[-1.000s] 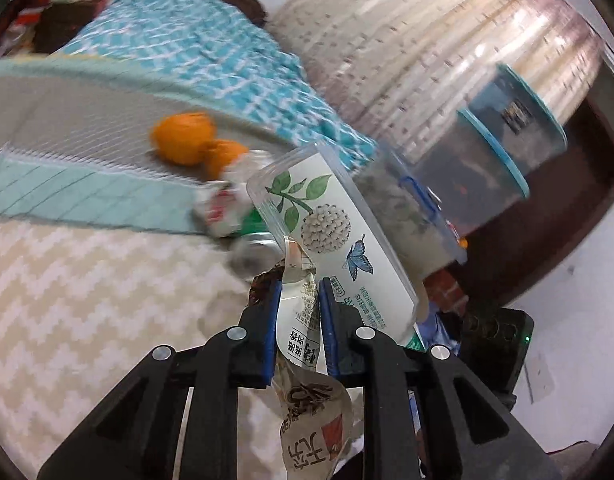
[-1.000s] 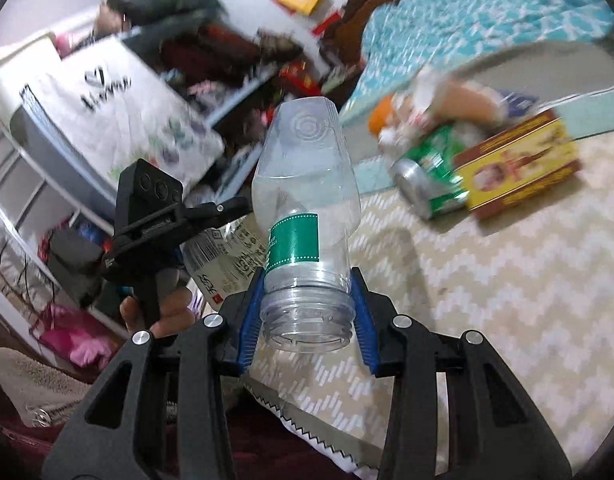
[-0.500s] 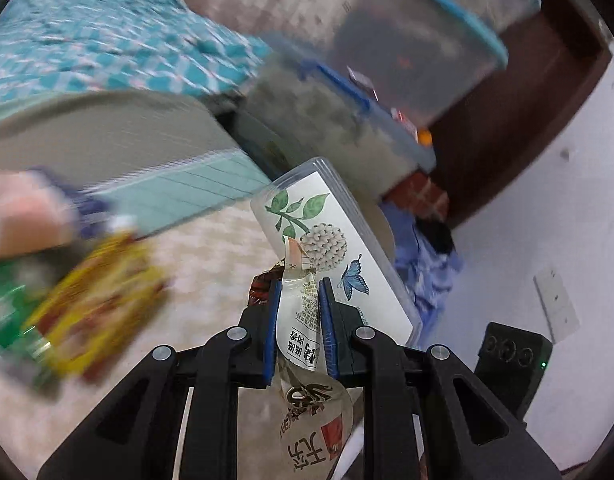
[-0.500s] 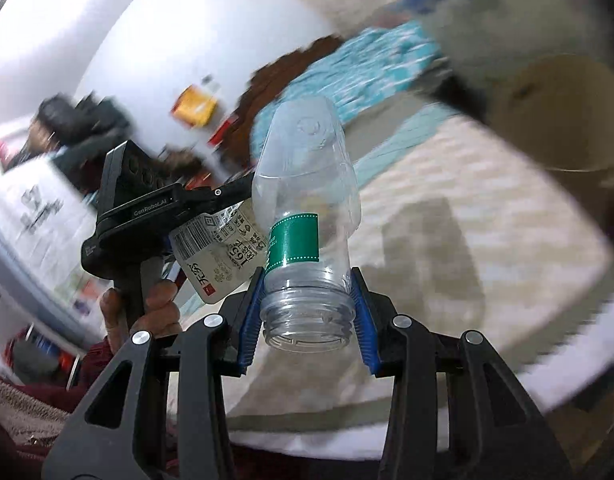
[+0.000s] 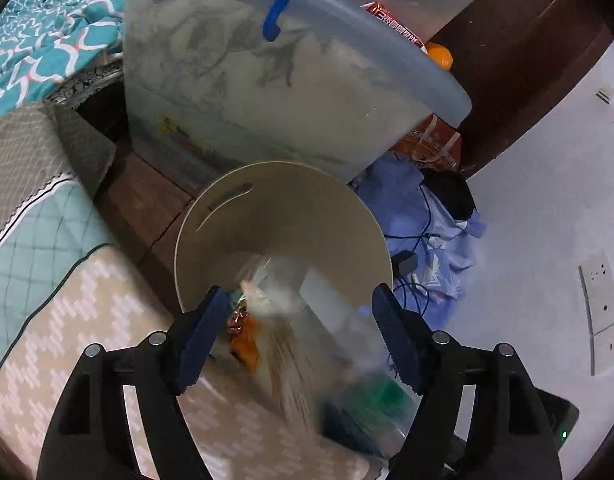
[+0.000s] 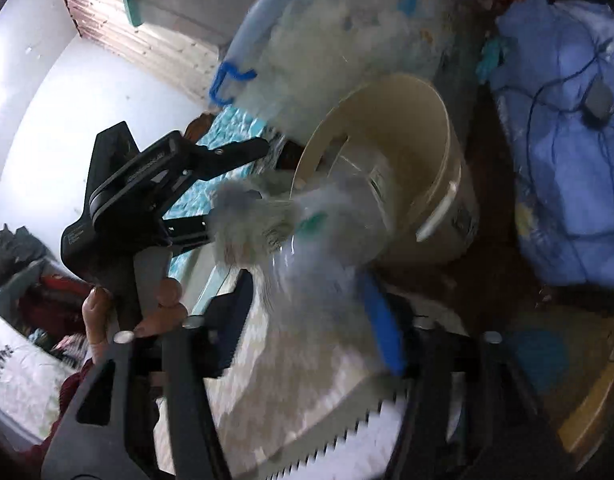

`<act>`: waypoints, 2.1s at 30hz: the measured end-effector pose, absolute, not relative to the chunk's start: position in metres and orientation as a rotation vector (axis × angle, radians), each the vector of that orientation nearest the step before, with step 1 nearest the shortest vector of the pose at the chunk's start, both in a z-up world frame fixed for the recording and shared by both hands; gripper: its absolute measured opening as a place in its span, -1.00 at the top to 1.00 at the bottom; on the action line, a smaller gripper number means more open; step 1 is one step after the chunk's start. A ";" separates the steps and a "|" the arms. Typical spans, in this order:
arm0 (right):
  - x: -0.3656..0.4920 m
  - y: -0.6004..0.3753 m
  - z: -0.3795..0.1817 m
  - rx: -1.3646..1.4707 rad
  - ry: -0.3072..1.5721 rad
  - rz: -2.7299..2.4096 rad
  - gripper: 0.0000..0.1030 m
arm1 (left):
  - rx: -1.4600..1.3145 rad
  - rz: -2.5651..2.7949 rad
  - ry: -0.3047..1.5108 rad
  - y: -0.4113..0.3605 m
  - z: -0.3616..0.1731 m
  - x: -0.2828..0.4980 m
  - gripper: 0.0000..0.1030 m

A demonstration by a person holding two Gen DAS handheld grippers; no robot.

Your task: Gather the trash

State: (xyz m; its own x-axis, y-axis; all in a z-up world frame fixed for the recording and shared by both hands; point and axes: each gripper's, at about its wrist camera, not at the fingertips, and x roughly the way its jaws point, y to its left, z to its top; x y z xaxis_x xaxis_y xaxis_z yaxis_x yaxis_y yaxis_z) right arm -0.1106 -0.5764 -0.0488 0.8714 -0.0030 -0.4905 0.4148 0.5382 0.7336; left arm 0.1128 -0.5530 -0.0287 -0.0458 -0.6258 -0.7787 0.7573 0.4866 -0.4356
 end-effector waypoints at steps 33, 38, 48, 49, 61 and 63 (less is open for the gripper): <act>-0.044 -0.334 -0.026 0.597 0.664 -0.003 -0.18 | -0.013 -0.697 0.926 -0.102 -0.046 0.049 -0.39; -0.045 -0.314 -0.019 0.556 0.671 -0.018 -0.30 | -0.060 -0.632 0.902 -0.069 -0.045 0.050 -0.40; -0.051 -0.313 -0.012 0.568 0.653 -0.127 -0.67 | 0.014 -0.555 0.818 -0.060 -0.044 0.044 -0.53; -0.051 -0.311 -0.010 0.562 0.647 -0.136 -0.72 | 0.020 -0.552 0.814 -0.060 -0.043 0.044 -0.55; -0.039 -0.295 -0.018 0.520 0.700 -0.169 -0.93 | 0.001 -0.462 0.810 -0.053 -0.045 0.046 -0.83; -0.038 -0.295 -0.020 0.521 0.710 -0.170 -0.93 | 0.015 -0.446 0.822 -0.054 -0.046 0.047 -0.83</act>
